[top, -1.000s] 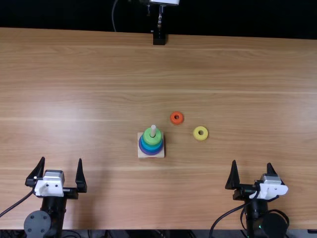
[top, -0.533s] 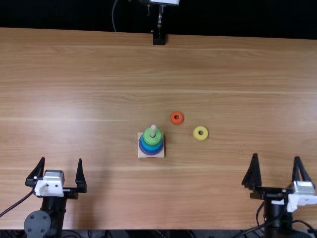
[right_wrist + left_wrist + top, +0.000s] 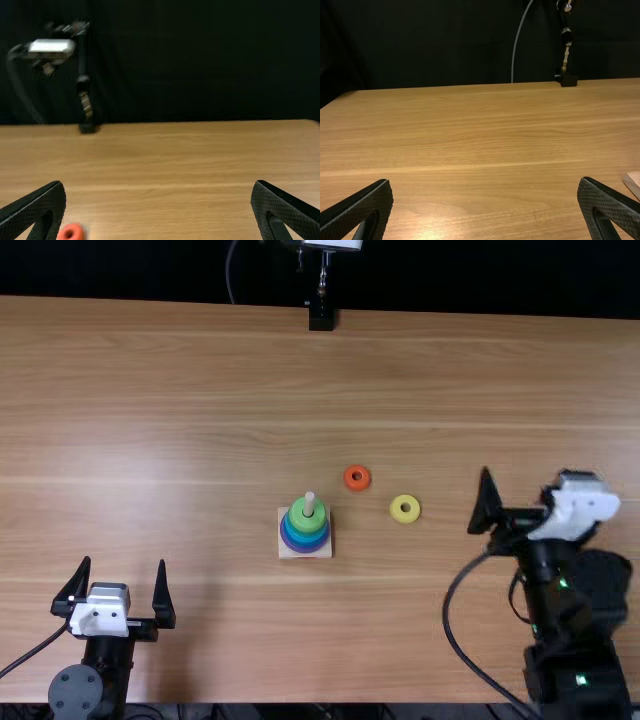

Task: Build the Hanoi tower: stack the rings onto the peg from bottom to top in this color order: purple, dark blue, light blue, dark green, light green, yellow, orange.

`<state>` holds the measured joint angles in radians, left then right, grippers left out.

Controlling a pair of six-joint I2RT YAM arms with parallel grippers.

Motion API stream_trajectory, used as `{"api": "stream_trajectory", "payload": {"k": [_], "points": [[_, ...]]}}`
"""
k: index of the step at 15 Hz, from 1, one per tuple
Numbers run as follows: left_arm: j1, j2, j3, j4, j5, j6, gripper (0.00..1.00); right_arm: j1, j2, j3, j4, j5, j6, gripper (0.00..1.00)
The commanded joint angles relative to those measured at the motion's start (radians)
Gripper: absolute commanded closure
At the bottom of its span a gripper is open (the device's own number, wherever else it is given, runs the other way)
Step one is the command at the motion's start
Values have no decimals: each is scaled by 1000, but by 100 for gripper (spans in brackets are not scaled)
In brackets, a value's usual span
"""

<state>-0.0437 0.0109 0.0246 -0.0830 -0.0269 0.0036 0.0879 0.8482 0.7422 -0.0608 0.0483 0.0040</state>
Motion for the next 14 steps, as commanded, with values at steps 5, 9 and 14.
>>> {"api": "stream_trajectory", "payload": {"k": [5, 9, 14], "points": [[11, -11, -25, -16, -10, 13, 0, 214, 428, 201, -102, 0, -4, 0], [11, -11, -25, -16, -10, 13, 0, 208, 718, 341, -351, -10, 5, 0], [11, -11, -25, -16, -10, 13, 0, 200, 798, 381, -351, -89, -2, 0]]}}
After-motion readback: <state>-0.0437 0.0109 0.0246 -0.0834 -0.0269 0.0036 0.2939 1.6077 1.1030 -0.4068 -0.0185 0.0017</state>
